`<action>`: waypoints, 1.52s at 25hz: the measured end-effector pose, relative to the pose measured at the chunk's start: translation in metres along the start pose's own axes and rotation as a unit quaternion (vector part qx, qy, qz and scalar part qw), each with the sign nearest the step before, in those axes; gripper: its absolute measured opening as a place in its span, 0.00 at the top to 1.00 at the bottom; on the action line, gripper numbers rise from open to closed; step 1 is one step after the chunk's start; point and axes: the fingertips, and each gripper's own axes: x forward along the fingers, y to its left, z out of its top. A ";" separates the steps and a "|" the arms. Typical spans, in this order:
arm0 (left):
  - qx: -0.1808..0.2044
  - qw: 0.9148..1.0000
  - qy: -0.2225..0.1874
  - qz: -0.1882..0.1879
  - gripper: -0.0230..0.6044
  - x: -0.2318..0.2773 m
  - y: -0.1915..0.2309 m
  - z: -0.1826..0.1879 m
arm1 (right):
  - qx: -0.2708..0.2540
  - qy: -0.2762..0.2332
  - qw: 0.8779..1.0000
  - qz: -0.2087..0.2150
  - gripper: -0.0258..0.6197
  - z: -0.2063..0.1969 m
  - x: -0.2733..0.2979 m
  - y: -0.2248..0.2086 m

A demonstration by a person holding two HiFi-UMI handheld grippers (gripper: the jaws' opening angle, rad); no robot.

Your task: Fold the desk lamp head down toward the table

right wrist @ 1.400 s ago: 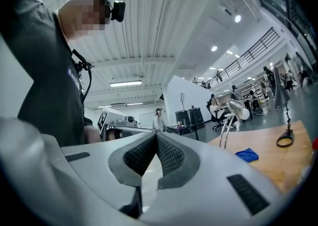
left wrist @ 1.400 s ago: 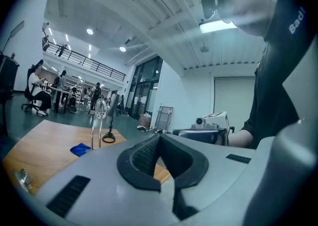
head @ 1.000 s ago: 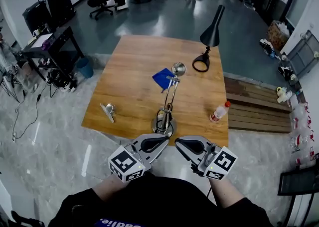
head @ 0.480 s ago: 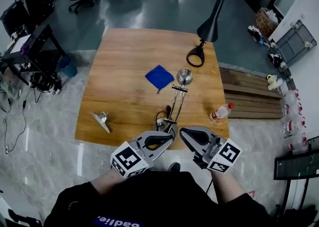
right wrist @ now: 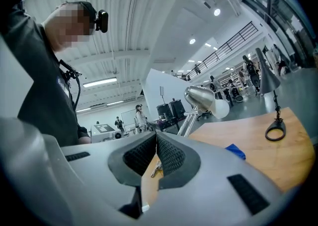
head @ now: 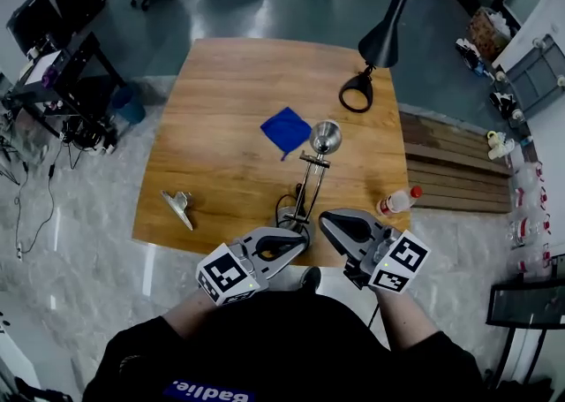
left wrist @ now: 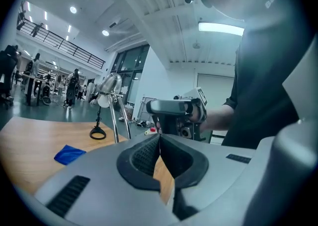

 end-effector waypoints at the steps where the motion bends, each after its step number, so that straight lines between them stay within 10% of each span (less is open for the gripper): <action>1: -0.004 1.000 0.004 0.005 0.95 0.001 0.002 -0.004 | 0.003 0.003 1.000 0.004 0.95 -0.001 0.000 -0.002; 20: -0.033 0.994 0.073 0.074 0.81 0.006 0.052 -0.086 | 0.017 0.035 0.999 -0.031 0.85 -0.006 0.010 -0.041; 38: 0.013 0.994 0.103 0.038 0.69 0.047 0.066 -0.117 | 0.097 0.050 0.994 -0.027 0.75 0.012 0.027 -0.059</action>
